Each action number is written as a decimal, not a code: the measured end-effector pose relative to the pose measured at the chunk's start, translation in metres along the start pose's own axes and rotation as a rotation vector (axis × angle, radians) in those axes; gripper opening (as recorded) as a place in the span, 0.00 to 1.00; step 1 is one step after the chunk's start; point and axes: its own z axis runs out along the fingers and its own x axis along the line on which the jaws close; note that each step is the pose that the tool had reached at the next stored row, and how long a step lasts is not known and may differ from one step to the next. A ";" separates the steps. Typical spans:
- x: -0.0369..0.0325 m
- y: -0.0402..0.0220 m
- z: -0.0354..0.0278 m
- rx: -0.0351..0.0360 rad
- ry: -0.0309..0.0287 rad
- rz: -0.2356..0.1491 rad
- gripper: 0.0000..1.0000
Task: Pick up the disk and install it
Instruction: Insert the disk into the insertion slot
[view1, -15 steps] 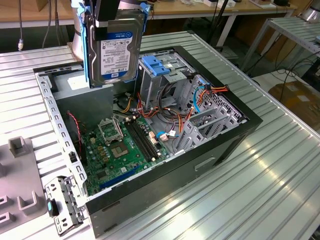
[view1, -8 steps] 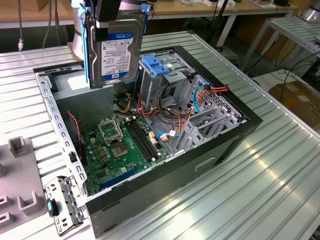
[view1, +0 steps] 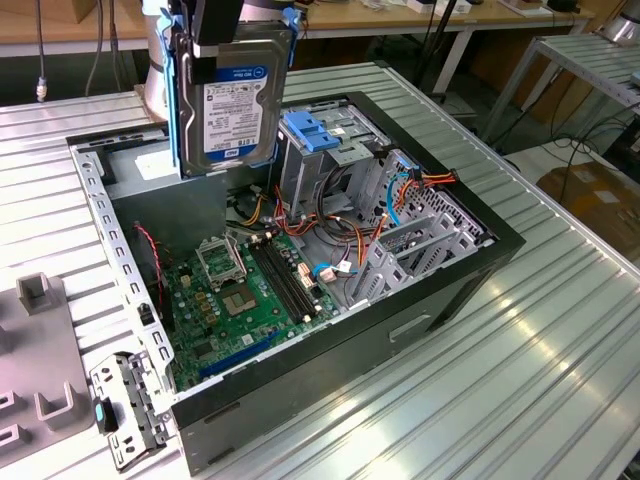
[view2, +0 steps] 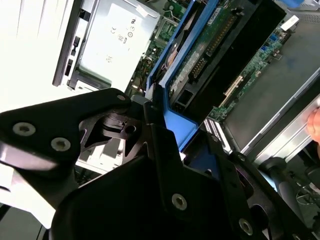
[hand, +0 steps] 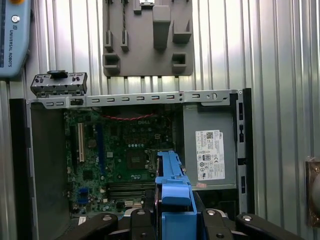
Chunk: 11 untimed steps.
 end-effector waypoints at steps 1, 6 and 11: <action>0.0007 0.0000 0.0000 0.0000 0.0000 0.000 0.37; 0.0031 -0.0001 0.0001 0.0000 -0.0001 0.000 0.37; 0.0051 -0.0003 0.0001 0.0000 -0.0001 0.000 0.37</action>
